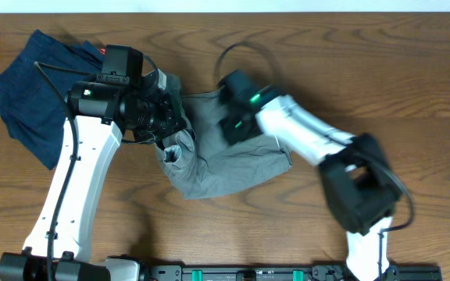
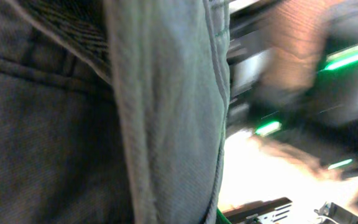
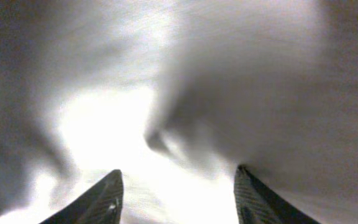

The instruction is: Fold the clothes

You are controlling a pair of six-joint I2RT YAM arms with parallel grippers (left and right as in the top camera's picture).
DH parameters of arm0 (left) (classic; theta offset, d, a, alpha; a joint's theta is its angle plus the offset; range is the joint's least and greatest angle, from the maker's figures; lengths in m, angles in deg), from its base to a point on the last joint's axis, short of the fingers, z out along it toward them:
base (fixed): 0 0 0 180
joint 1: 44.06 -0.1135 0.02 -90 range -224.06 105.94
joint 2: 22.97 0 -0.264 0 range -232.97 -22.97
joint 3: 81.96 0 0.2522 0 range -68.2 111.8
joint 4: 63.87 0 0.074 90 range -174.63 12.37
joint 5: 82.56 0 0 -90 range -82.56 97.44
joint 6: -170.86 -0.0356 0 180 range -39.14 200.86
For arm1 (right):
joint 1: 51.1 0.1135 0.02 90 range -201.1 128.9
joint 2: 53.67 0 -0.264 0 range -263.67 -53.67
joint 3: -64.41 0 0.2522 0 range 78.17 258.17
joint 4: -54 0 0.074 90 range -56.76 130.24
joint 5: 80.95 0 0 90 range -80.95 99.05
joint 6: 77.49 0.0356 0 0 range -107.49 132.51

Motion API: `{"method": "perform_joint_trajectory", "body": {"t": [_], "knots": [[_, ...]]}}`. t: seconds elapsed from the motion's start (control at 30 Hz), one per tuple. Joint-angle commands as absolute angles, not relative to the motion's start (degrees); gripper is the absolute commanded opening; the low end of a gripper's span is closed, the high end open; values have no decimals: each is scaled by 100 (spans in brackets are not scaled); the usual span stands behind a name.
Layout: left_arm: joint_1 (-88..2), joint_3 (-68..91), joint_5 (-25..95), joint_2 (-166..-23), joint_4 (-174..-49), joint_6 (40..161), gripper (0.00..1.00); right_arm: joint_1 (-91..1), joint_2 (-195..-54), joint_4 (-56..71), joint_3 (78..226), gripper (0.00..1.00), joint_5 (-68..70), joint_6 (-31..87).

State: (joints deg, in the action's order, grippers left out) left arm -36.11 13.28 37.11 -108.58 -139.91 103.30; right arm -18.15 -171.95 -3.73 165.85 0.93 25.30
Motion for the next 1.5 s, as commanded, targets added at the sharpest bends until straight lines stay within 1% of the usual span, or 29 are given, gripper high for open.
{"method": "perform_joint_trajectory", "body": {"t": [0.0,0.1,0.2,0.37,0.47,0.5,0.6,0.67,0.8,0.97,1.0,1.07,1.1,1.13,1.17,1.2,1.27,1.37,1.47], "knots": [[-3609,1380,3824,-10838,-13939,10255,6,-2545,-16769,-650,16751,51,1004,2489],[-3592,1378,3829,-10838,-13871,10258,6,-3058,-16819,-1004,16635,49,963,2286],[-3504,1378,3831,-10838,-13773,10402,6,-3369,-16847,-1074,16276,49,803,2017],[-3194,1378,3827,-10858,-13543,10452,7,-3450,-16850,-910,15632,53,497,1905],[-2980,1378,3824,-10906,-13458,10454,7,-3395,-16847,-633,15258,53,82,1772],[-2912,1378,3824,-10928,-13441,10454,7,-3375,-16850,-561,15166,52,-18,1770],[-2735,1378,3827,-11026,-13403,10550,7,-3266,-16850,-471,14934,41,-519,1772],[-2619,1378,3827,-11103,-13375,10644,7,-3165,-16847,-482,14849,39,-733,1776],[-2289,1378,3829,-11330,-13211,10736,7,-2921,-16847,-563,14823,40,-707,1855],[-1830,1378,3831,-11647,-12920,10911,7,-2831,-16845,-574,14827,41,-25,2351],[-1740,1378,3831,-11721,-12829,10953,7,-2851,-16841,-587,14836,42,97,2439],[-1578,1378,3833,-11850,-12586,11047,8,-2942,-16830,-711,14919,47,312,2587],[-1519,1378,3833,-11900,-12472,11079,13,-3006,-16804,-821,14998,50,427,2662],[-1460,1378,3833,-11931,-12348,11079,23,-3067,-16778,-913,15072,53,559,2751],[-1425,1378,3829,-11959,-12256,11071,40,-3139,-16729,-1022,15159,56,714,2841],[-1408,1378,3829,-11961,-12173,11051,50,-3238,-16651,-1166,15273,59,926,2935],[-1447,1382,3829,-11961,-12007,10780,62,-3436,-16454,-1433,15500,63,1321,3125],[-1701,1398,3726,-11955,-11782,10524,63,-3710,-16050,-1625,15804,63,1335,3160],[-2064,1395,2979,-11961,-11500,10487,62,-3795,-15621,-1535,15894,59,775,2791]]}}
